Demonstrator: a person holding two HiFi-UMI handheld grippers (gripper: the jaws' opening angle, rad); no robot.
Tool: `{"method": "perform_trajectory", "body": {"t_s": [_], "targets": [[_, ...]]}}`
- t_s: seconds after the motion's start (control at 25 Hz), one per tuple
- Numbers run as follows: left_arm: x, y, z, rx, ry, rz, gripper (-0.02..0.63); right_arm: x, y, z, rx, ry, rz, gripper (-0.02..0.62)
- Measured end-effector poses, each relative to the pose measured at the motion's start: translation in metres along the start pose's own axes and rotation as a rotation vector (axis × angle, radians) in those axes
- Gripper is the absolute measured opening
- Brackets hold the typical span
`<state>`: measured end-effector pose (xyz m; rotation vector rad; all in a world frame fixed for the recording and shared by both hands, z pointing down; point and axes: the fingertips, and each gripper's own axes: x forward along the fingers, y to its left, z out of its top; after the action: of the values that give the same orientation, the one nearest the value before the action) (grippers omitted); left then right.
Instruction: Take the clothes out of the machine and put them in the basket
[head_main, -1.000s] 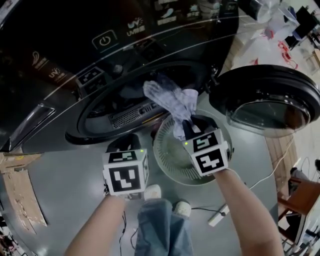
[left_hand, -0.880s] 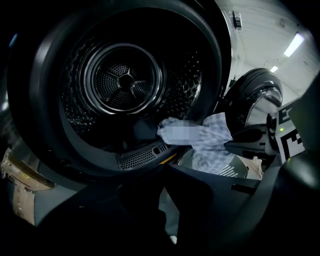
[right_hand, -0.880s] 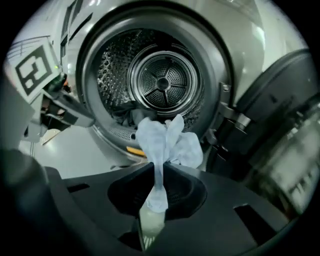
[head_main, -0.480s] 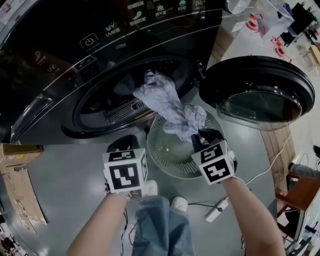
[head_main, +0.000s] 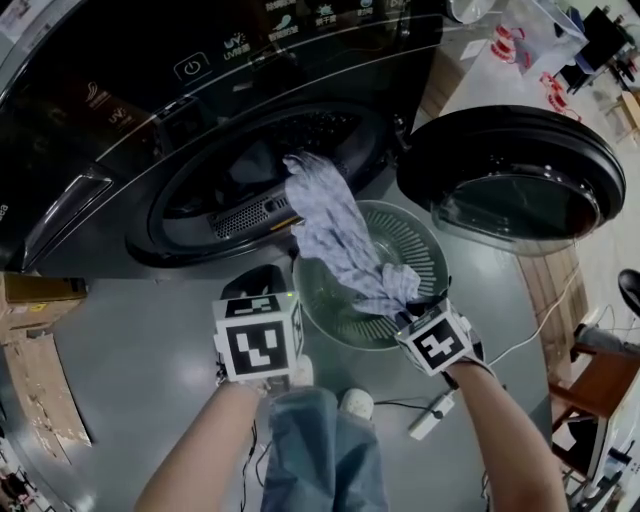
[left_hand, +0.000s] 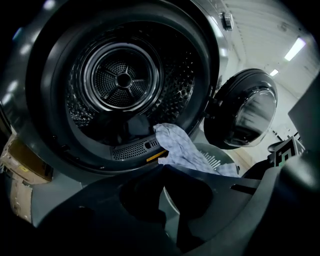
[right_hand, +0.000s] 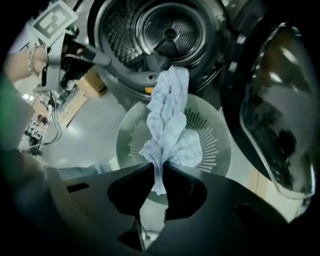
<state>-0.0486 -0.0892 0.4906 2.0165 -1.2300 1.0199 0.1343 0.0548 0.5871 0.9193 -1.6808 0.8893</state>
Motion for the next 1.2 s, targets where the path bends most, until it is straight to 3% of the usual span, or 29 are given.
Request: {"method": "perform_trajectory", "body": {"t_s": [0.08, 0.16, 0.36, 0.4, 0.44, 0.48, 0.6, 0.76, 0.96, 1.2], "targets": [[-0.001, 0.003, -0.001, -0.006, -0.001, 0.002, 0.005, 0.004, 0.005, -0.007, -0.026, 0.054, 0.001, 0.054], [-0.002, 0.005, -0.002, -0.009, 0.0, 0.003, 0.005, 0.004, 0.001, -0.006, -0.029, 0.061, -0.05, 0.055], [-0.003, 0.015, -0.006, -0.012, 0.001, 0.008, 0.005, 0.005, -0.013, 0.005, 0.066, -0.021, -0.151, 0.078], [-0.003, 0.017, -0.007, -0.016, 0.001, 0.007, 0.005, 0.005, -0.015, 0.011, 0.057, -0.05, -0.166, 0.213], [-0.003, 0.019, -0.007, -0.021, 0.001, 0.005, 0.005, 0.004, -0.016, 0.019, 0.037, -0.084, -0.179, 0.398], [-0.003, 0.022, -0.008, -0.025, 0.001, 0.004, 0.005, 0.002, -0.016, 0.027, 0.018, -0.12, -0.192, 0.448], [-0.003, 0.028, -0.01, -0.029, 0.001, 0.002, 0.005, -0.001, -0.018, 0.046, 0.008, -0.204, -0.225, 0.472], [0.002, 0.037, -0.012, -0.025, 0.001, -0.002, 0.005, 0.005, -0.024, 0.07, 0.109, -0.273, -0.217, 0.472], [0.011, 0.053, -0.012, 0.0, 0.009, 0.002, 0.005, 0.013, -0.03, 0.122, 0.158, -0.362, -0.208, 0.472], [0.028, 0.06, -0.015, 0.036, 0.038, -0.001, 0.005, 0.029, -0.025, 0.19, 0.126, -0.466, -0.176, 0.472]]}}
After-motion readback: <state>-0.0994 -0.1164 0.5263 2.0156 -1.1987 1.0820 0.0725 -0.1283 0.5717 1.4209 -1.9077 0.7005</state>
